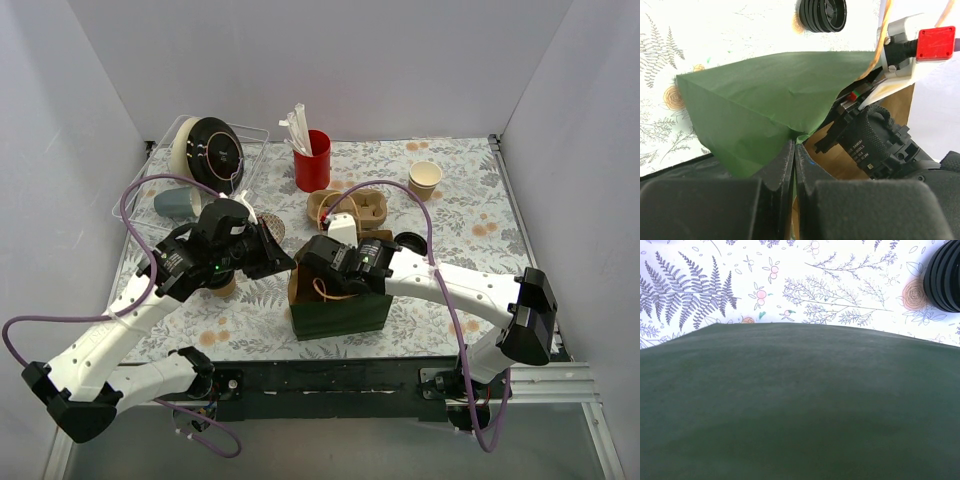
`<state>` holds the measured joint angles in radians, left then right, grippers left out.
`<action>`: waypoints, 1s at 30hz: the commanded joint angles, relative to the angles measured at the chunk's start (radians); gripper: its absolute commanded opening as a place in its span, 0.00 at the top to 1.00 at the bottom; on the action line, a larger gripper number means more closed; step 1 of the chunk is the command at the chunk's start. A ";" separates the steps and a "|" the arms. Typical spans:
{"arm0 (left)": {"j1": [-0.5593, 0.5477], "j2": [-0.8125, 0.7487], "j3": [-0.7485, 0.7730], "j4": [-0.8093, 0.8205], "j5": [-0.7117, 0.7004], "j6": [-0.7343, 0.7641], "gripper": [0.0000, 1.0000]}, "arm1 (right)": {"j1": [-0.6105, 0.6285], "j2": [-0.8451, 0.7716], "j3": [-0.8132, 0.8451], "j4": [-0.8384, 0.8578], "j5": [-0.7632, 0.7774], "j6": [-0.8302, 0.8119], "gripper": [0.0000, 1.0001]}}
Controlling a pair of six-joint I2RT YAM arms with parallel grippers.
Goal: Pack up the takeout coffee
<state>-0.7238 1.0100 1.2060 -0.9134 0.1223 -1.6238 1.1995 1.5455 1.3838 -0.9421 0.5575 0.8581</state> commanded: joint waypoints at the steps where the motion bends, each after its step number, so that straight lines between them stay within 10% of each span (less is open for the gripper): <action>1: -0.003 0.009 0.018 -0.050 -0.013 0.001 1.00 | -0.003 -0.031 0.029 -0.017 0.045 0.013 0.16; 5: -0.003 0.032 0.068 -0.065 -0.018 0.016 0.99 | -0.002 -0.065 0.090 -0.032 0.010 -0.019 0.18; 14: -0.003 0.102 0.243 -0.145 -0.073 0.087 0.39 | -0.002 -0.142 0.271 -0.104 -0.113 -0.021 0.23; 30: -0.003 0.099 0.237 -0.278 0.069 0.076 0.31 | -0.006 -0.447 0.244 -0.067 0.254 -0.195 0.35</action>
<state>-0.7238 1.1248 1.4525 -1.1400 0.1390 -1.5349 1.1988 1.1229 1.6463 -0.9707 0.6212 0.7650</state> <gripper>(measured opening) 0.692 0.653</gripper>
